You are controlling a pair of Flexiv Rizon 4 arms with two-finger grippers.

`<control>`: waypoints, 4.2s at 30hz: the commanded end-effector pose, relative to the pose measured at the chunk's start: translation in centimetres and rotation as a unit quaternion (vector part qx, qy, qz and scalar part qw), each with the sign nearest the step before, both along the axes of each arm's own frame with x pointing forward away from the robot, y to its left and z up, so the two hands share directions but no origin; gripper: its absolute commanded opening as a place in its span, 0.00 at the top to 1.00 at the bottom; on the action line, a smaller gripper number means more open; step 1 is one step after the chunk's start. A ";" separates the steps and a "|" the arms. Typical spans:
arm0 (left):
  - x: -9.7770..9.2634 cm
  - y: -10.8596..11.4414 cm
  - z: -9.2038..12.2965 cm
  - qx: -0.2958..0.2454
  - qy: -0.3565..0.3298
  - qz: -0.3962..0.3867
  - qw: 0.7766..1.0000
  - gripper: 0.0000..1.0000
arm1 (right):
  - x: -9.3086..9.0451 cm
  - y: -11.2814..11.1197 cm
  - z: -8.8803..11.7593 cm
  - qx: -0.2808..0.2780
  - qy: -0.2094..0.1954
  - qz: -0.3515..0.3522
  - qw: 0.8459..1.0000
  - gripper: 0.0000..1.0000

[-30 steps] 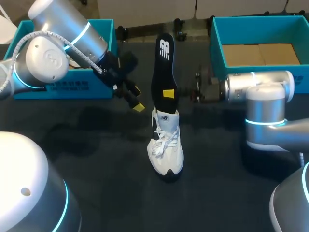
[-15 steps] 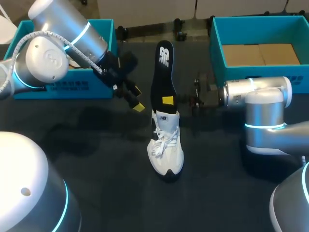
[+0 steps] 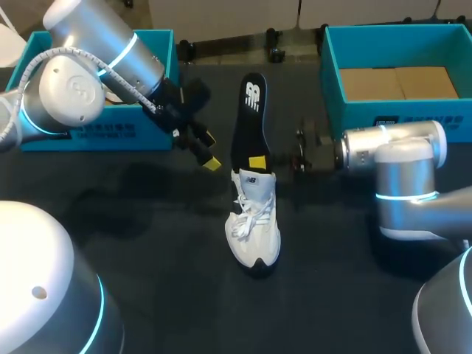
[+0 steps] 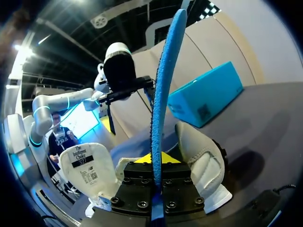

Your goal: Take the shoe out of the shoebox, open the shoe tongue, remove and reinsert the insole, then place the shoe into the shoebox

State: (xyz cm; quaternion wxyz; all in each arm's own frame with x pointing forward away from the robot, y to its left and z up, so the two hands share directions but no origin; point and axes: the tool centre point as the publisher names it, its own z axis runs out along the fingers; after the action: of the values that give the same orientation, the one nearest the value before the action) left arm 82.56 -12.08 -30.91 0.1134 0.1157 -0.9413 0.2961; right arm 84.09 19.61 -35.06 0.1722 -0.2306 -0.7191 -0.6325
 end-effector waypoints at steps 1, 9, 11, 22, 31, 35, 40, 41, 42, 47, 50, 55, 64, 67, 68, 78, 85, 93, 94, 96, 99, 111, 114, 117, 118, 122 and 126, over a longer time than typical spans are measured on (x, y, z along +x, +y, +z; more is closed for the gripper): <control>-0.1 0.0 0.0 0.001 -0.001 0.001 1.000 0.00 | -0.5 0.0 -0.5 -0.004 0.002 -0.001 1.000 1.00; -0.1 0.0 0.0 0.001 -0.001 0.001 1.000 0.00 | -0.1 0.0 0.0 -0.005 -0.005 -0.003 1.000 0.78; -0.1 0.0 0.0 0.001 -0.001 0.001 1.000 0.00 | 0.0 0.0 0.1 -0.006 -0.008 -0.003 1.000 0.80; -0.1 0.0 0.0 0.001 -0.001 0.001 1.000 0.00 | 0.1 -0.1 0.5 -0.005 -0.021 -0.006 1.000 0.86; -0.1 0.0 0.0 0.001 -0.001 0.001 1.000 0.00 | 0.2 -0.1 1.3 -0.006 -0.035 -0.008 0.999 0.82; -0.1 0.0 0.0 0.001 -0.001 0.001 1.000 0.00 | 0.3 -0.2 1.6 -0.006 -0.042 -0.009 0.999 0.84; -0.1 0.0 0.0 0.001 -0.001 0.001 1.000 0.00 | 0.6 -0.2 2.0 -0.007 -0.047 -0.009 0.999 0.84; -0.1 0.0 0.0 0.001 -0.001 0.001 1.000 0.00 | 0.6 -0.2 2.1 -0.008 -0.047 -0.009 0.999 0.84; -0.1 0.0 0.0 0.001 -0.001 0.001 1.000 0.00 | 0.7 -0.2 2.2 -0.009 -0.049 -0.009 0.999 0.84; -0.1 0.0 0.0 0.001 -0.001 0.001 1.000 0.00 | 1.2 -0.2 2.6 -0.011 -0.053 -0.008 0.999 0.84; -0.1 0.0 0.0 0.001 -0.001 0.001 1.000 0.00 | 1.5 -0.2 2.8 -0.013 -0.054 -0.006 0.998 0.84; -0.1 0.0 0.0 0.001 -0.001 0.001 1.000 0.00 | 2.0 -0.2 3.2 -0.016 -0.057 -0.003 0.998 0.85; -0.1 0.0 0.0 0.001 -0.001 0.001 1.000 0.00 | 3.0 0.1 4.0 -0.022 -0.055 0.012 0.998 0.93; -0.1 0.0 0.0 0.001 -0.001 0.001 1.000 0.00 | 3.1 0.1 4.1 -0.024 -0.052 0.016 0.998 1.00; -0.1 0.0 0.0 0.001 -0.001 0.001 1.000 0.00 | 3.0 0.0 4.0 -0.025 -0.051 0.017 0.998 1.00; -0.1 0.0 0.0 0.001 -0.001 0.001 1.000 0.00 | 2.1 -0.1 2.9 -0.025 -0.044 0.014 0.999 1.00; -0.1 0.0 0.0 0.001 -0.001 0.001 1.000 0.00 | 1.0 -0.3 1.7 -0.021 -0.032 0.007 0.999 1.00; -0.1 0.0 0.0 0.001 -0.001 0.001 1.000 0.00 | -0.8 -0.3 0.4 -0.014 -0.016 -0.004 1.000 1.00; -0.1 0.0 0.0 0.001 -0.001 0.001 1.000 0.00 | -1.0 -0.3 0.2 -0.014 -0.014 -0.005 1.000 1.00; -0.1 0.0 0.0 0.001 -0.001 0.001 1.000 0.00 | -1.3 -0.3 -0.1 -0.013 -0.008 -0.005 1.000 1.00; -0.1 0.0 0.0 0.001 -0.001 0.001 1.000 0.00 | -1.5 -0.4 -0.3 -0.013 -0.004 -0.005 1.000 1.00; -0.1 0.0 0.0 0.001 -0.001 0.001 1.000 0.00 | 0.4 -0.1 1.0 -0.017 -0.029 0.003 0.999 0.78; -0.1 0.0 0.0 0.001 -0.001 0.001 1.000 0.00 | 0.8 -0.1 1.5 -0.018 -0.037 0.004 0.999 0.78; -0.1 0.0 0.0 0.001 -0.001 0.001 1.000 0.00 | 1.2 0.0 2.0 -0.021 -0.043 0.008 0.999 0.78; -0.1 0.0 0.0 0.001 -0.001 0.001 1.000 0.00 | 1.3 0.0 2.2 -0.022 -0.044 0.009 0.999 0.78; -0.1 0.0 0.0 0.001 -0.001 0.001 1.000 0.00 | 2.0 0.2 2.6 -0.025 -0.047 0.018 0.998 0.79; -0.1 0.0 0.0 0.001 -0.001 0.001 1.000 0.00 | 2.4 0.4 2.5 -0.027 -0.040 0.031 0.998 0.78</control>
State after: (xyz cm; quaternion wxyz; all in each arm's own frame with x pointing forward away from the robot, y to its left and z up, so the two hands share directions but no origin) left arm 82.56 -12.08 -30.91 0.1134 0.1157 -0.9413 0.2961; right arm 85.62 19.76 -32.39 0.1455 -0.1928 -0.7444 -0.6226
